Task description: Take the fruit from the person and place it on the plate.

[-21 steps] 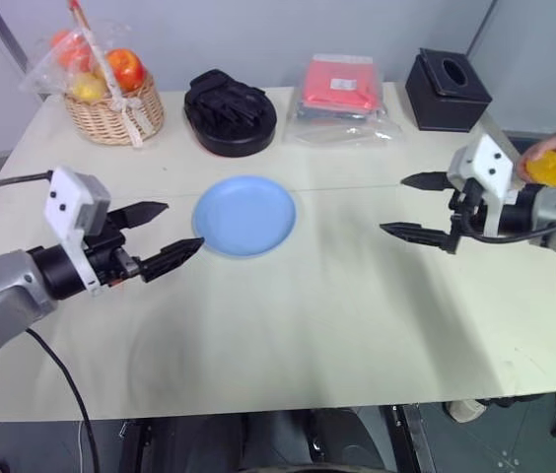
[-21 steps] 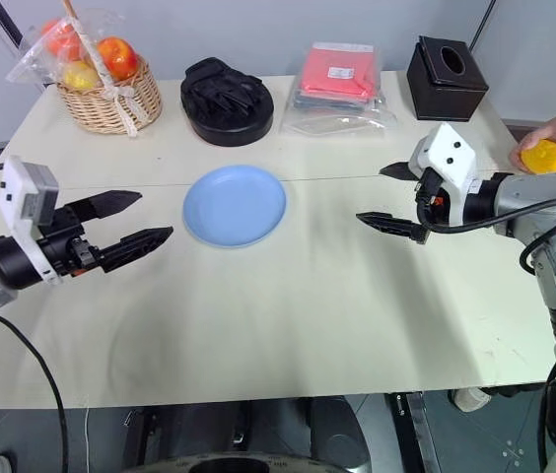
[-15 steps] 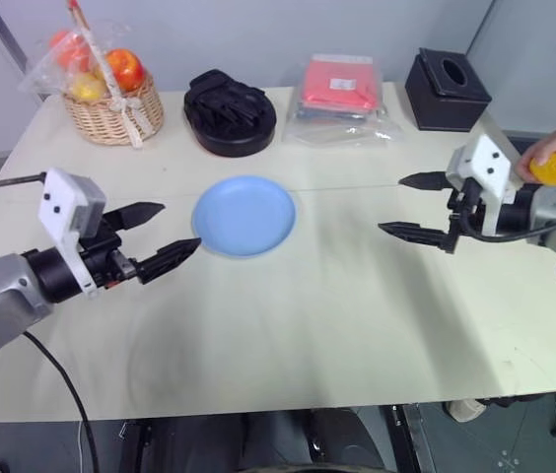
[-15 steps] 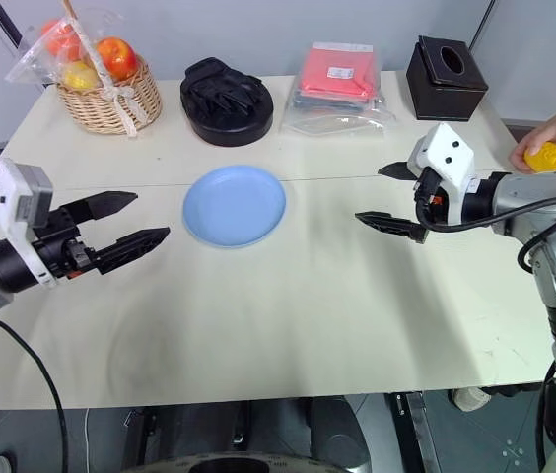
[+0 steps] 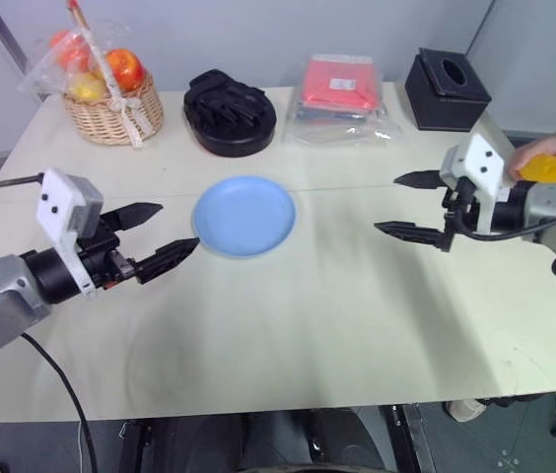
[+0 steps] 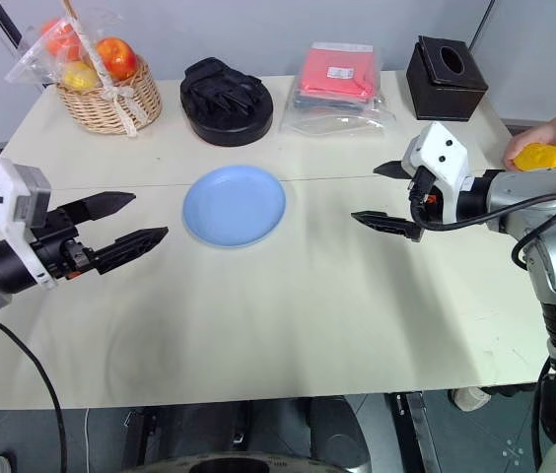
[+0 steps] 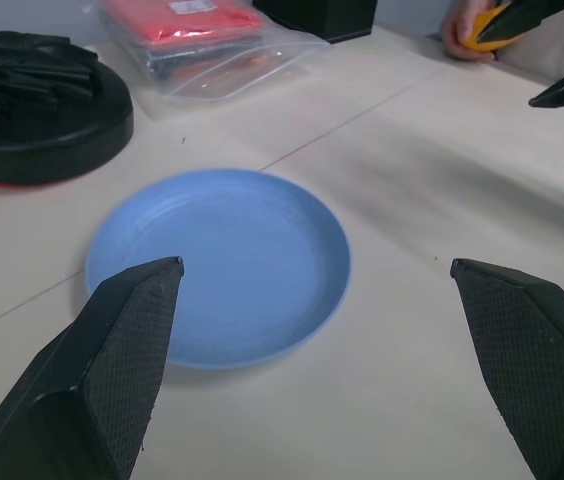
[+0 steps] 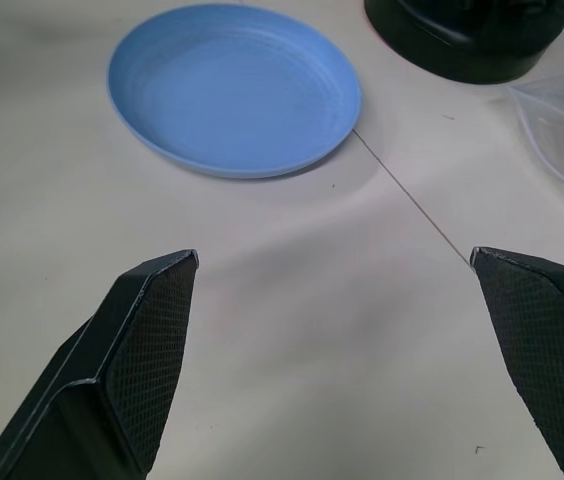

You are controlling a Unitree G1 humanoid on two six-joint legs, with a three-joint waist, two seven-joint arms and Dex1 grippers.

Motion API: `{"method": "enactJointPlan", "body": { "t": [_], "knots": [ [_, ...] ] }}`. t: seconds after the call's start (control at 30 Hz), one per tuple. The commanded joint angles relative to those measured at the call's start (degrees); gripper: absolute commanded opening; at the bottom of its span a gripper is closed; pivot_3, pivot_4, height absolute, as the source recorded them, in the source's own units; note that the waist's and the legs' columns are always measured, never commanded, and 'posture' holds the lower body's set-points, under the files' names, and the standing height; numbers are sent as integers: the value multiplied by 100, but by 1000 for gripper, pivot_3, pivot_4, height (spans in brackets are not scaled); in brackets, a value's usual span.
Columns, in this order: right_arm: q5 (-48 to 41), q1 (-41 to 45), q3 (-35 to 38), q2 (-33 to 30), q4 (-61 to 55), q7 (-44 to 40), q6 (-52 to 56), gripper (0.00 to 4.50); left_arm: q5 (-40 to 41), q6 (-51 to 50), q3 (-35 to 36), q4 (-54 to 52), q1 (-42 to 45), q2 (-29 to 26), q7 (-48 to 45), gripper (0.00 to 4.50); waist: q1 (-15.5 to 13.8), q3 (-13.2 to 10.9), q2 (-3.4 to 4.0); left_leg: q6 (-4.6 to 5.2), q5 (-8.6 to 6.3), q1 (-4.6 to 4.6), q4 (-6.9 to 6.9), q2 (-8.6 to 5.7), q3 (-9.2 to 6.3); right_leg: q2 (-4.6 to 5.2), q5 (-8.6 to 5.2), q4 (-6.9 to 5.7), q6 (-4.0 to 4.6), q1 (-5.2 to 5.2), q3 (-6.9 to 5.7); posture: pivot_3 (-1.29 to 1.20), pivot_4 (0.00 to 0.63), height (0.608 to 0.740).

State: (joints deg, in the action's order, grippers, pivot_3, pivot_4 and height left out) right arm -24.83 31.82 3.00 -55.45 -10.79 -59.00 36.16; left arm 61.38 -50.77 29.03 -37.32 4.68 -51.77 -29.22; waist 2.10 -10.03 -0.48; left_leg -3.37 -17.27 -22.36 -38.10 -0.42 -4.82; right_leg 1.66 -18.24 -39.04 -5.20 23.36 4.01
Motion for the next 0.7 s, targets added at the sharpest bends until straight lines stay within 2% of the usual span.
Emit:
{"method": "enactJointPlan", "body": {
  "t": [0.03,0.7],
  "knots": [
    [13,124,68,-5,-32,-28,-84,4468,27,102,130,-115,36,-99,-24,4500,0,0,0,0,0,0,0,0,0,0,0,0,0,0,0,0,150,740],
    [16,91,117,-39,-121,-21,-33,4468,-58,152,-21,-46,171,-80,-126,4500,2,0,0,0,0,0,0,0,0,0,0,0,0,0,0,0,150,740]
  ]
}}
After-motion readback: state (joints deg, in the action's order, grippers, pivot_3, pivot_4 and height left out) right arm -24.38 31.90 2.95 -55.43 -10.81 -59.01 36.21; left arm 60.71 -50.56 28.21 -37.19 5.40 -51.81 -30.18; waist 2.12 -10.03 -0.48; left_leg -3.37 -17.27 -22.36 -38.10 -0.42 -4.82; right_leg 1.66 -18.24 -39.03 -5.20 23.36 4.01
